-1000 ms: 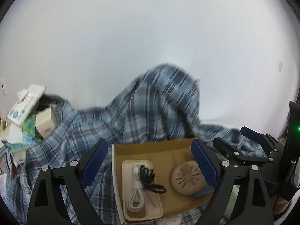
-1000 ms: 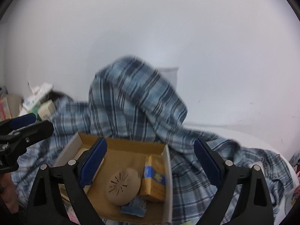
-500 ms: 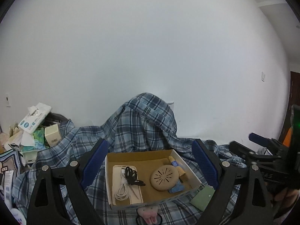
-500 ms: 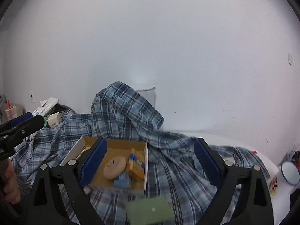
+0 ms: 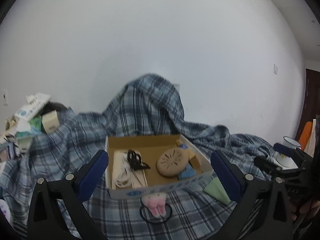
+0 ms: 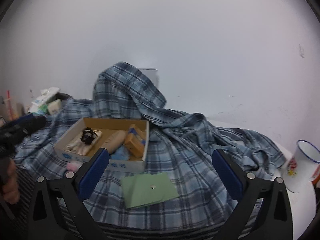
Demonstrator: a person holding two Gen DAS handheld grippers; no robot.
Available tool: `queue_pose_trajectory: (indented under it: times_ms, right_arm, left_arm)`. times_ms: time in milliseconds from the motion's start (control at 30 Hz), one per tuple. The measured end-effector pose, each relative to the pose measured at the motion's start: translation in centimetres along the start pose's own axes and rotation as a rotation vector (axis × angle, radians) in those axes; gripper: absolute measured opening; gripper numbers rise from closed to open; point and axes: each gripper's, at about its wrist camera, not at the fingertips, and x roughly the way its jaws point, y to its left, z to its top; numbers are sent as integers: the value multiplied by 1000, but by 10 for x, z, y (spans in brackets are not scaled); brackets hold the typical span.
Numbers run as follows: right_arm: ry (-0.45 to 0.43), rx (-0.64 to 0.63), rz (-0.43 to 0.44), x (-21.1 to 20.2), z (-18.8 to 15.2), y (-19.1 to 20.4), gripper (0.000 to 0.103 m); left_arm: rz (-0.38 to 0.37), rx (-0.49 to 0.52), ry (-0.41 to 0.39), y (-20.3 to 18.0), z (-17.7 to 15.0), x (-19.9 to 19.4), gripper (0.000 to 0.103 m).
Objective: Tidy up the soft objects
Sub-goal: 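Move the left tool to the pink bunny plush and grasp it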
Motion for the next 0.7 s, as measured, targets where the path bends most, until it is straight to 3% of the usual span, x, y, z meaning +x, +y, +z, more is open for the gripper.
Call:
queue_pose_trajectory:
  times_ms: [467,567,700]
  right_arm:
    - [5,-52,-23,-1,-2,12,102]
    - [23,-47,-25,4,-3,10,102]
    - [63,-15,-27,12,-3,3,102]
  left_arm:
    - [12,-15,85,3,-7,19,103]
    - [-20,3,194,0,-12,35,101]
    - [-24,-4,312,0,-19,54,77]
